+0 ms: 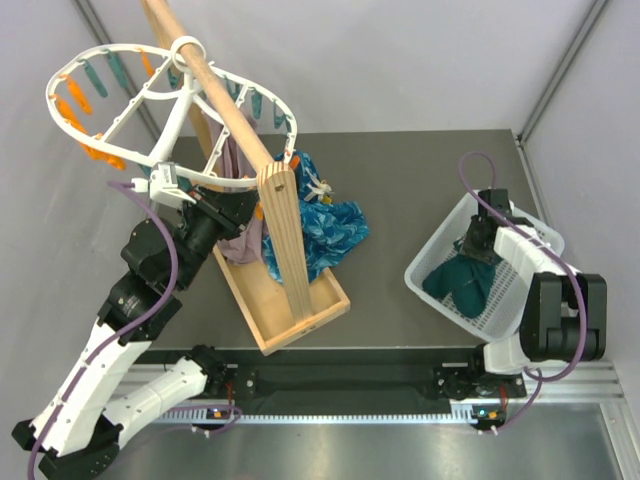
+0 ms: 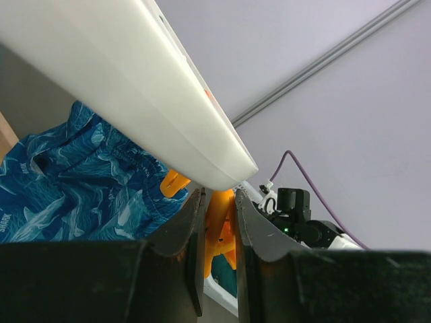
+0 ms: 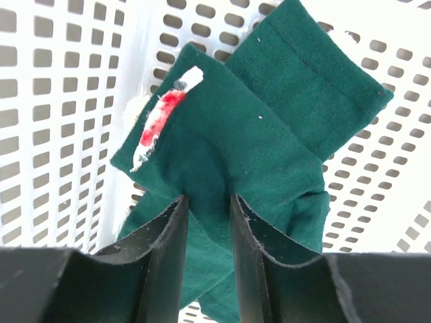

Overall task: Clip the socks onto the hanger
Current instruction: Adjust the sock in the bin.

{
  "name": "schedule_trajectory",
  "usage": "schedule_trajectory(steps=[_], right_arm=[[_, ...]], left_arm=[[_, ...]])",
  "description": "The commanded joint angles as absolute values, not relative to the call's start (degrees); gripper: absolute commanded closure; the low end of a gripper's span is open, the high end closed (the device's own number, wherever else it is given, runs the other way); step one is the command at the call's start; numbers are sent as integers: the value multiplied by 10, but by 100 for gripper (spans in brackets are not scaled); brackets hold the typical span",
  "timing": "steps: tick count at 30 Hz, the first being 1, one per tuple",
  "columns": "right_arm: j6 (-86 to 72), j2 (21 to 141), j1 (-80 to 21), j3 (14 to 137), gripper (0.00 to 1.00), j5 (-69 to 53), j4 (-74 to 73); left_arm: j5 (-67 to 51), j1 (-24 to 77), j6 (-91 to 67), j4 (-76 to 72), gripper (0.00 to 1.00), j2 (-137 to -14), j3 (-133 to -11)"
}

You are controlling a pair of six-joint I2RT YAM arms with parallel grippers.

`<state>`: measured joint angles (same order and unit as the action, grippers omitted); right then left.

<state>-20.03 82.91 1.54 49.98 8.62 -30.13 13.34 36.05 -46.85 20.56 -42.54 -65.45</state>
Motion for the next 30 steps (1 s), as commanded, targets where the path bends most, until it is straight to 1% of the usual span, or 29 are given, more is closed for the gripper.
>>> schedule_trajectory(steps=[1, 8, 14, 15, 17, 18, 19, 22, 25, 26, 28, 30], right_arm=[[-192, 814, 11, 528, 68, 100, -305], [-192, 845, 11, 532, 69, 85, -294], [-189, 847, 11, 538, 82, 96, -292], [-190, 844, 11, 539, 87, 101, -296], [-190, 832, 11, 540, 88, 116, -299], [-190, 826, 11, 539, 91, 123, -305], [-191, 821, 11, 539, 92, 135, -308], [-191, 801, 11, 543, 91, 150, -323], [-188, 794, 11, 556, 80, 145, -337], [-186, 793, 11, 557, 79, 144, -337], [-185, 799, 11, 562, 79, 139, -337], [-183, 806, 11, 562, 86, 131, -335]], left_arm=[[127, 362, -481, 206, 100, -426, -648], [127, 361, -478, 206, 100, -422, -651], [127, 362, -479, 207, 100, -423, -650], [127, 362, -479, 207, 100, -423, -650], [126, 362, -479, 207, 100, -423, -649], [126, 362, -479, 207, 100, -423, -648], [127, 362, -479, 207, 100, -421, -648], [126, 362, -479, 207, 100, -419, -645], [127, 362, -480, 207, 100, -417, -643], [127, 362, -480, 207, 100, -418, -643], [125, 362, -482, 207, 100, -419, -643], [124, 362, -481, 207, 100, -419, -644]])
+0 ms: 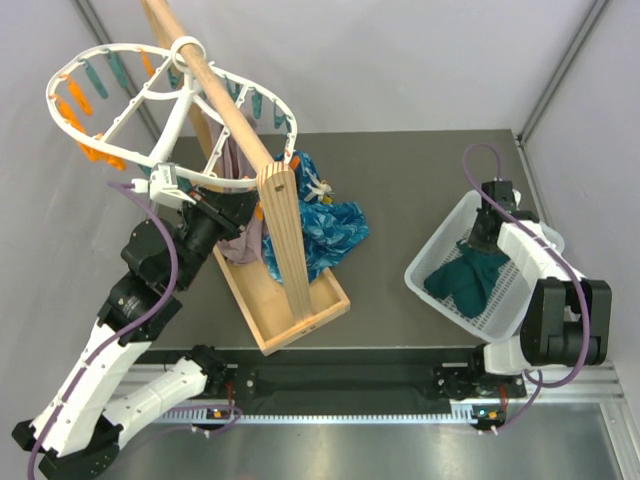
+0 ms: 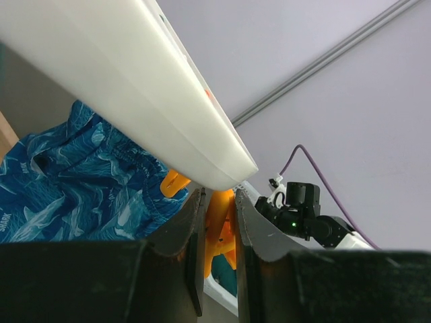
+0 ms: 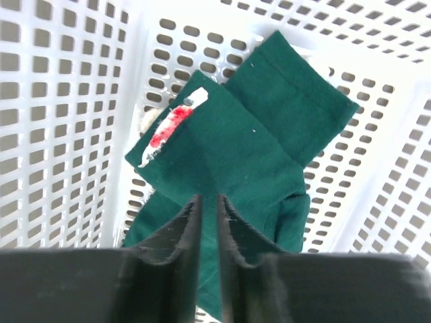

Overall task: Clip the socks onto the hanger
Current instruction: Adjust the sock in the bin, then pick up the sock from the bin.

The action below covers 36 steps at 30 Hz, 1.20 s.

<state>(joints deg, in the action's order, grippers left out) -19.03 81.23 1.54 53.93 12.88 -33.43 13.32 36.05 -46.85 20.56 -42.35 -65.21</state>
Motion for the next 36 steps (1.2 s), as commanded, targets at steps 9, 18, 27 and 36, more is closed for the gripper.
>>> schedule_trajectory(steps=[9, 18, 27, 36], right_arm=[[-178, 823, 11, 570, 86, 100, -326], [-168, 853, 8, 578, 45, 102, -320], [-184, 927, -24, 618, 55, 142, -314], [-186, 925, -30, 617, 95, 177, -313]], left_arm=[[126, 361, -480, 207, 100, -414, -642], [124, 362, -483, 207, 100, -411, -635], [126, 362, -481, 207, 100, -412, -638], [127, 362, -477, 214, 100, -414, -640]])
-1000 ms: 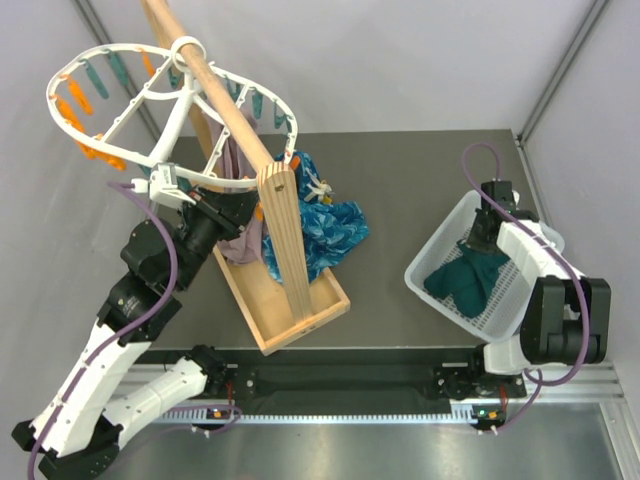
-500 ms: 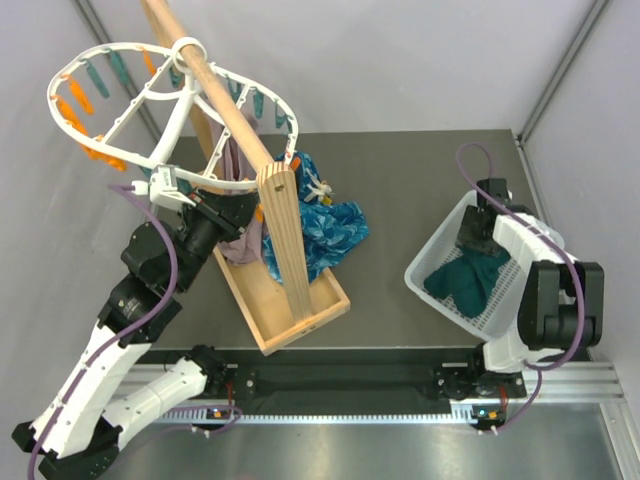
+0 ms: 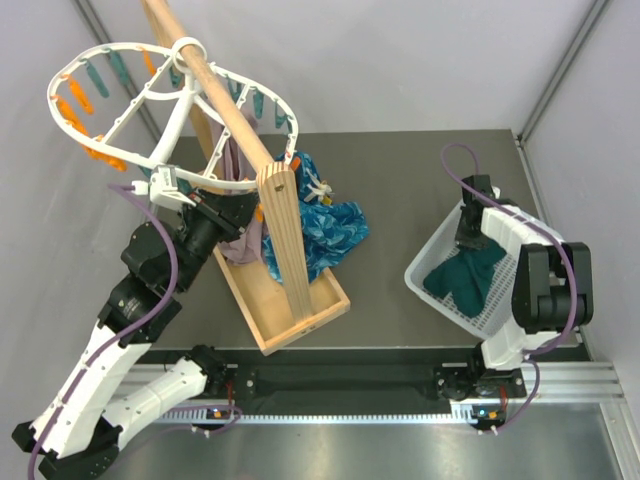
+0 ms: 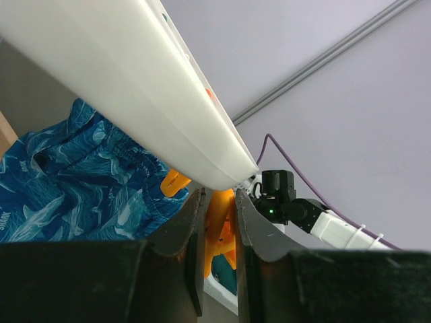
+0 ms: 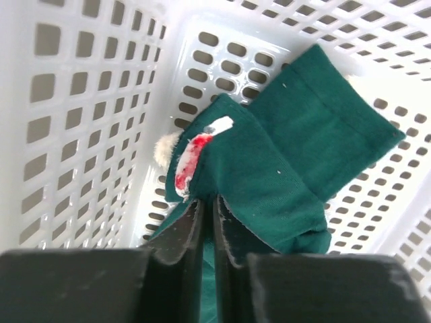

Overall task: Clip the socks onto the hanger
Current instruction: Pick up the sock from the bin, then clamp the sock onto the hanger.

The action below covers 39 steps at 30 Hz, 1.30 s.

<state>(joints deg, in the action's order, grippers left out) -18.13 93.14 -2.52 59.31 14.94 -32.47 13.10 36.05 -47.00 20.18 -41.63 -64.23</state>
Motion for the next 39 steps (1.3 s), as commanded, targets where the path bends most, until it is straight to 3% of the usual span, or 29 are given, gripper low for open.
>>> schedule_trajectory(steps=[1, 10, 17, 20, 24, 34, 39], right_arm=[[-186, 924, -29, 618, 97, 180, -316], [-183, 806, -29, 621, 98, 208, -386], [-161, 699, -31, 701, 99, 226, -467], [-152, 656, -32, 736, 100, 150, -475], [-137, 618, -47, 760, 100, -80, -459], [-147, 654, -387, 813, 100, -199, -404], [-177, 674, -453, 810, 100, -254, -330]], left_arm=[[126, 362, -477, 214, 100, -414, -640], [128, 362, -476, 214, 100, -410, -640], [125, 361, -480, 214, 100, -407, -639], [125, 362, -482, 213, 100, -403, -640], [120, 362, -486, 209, 100, -402, -638], [111, 362, -496, 200, 100, -404, -634], [106, 362, -502, 201, 100, -407, -632]])
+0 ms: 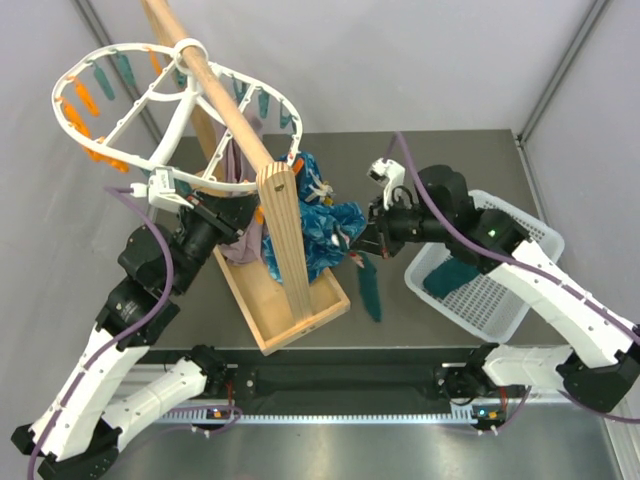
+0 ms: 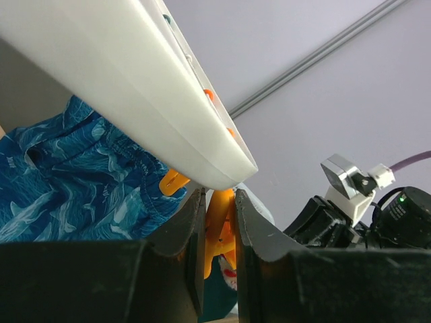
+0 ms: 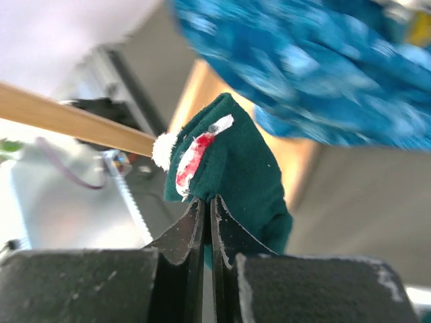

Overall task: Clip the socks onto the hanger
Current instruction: Clamp the sock onto the hanger.

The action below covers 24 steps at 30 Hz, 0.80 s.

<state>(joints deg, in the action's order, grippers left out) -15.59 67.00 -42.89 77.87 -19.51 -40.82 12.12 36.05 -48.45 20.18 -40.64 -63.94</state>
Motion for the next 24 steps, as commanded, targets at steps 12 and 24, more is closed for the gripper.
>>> schedule_trajectory(steps=[12, 24], right_arm=[[-205, 775, -542, 891, 100, -187, -224], [-202, 831, -554, 949, 100, -202, -208]], left_arm=[[101, 362, -519, 195, 100, -415, -627], [130, 362, -509, 188, 100, -410, -615]])
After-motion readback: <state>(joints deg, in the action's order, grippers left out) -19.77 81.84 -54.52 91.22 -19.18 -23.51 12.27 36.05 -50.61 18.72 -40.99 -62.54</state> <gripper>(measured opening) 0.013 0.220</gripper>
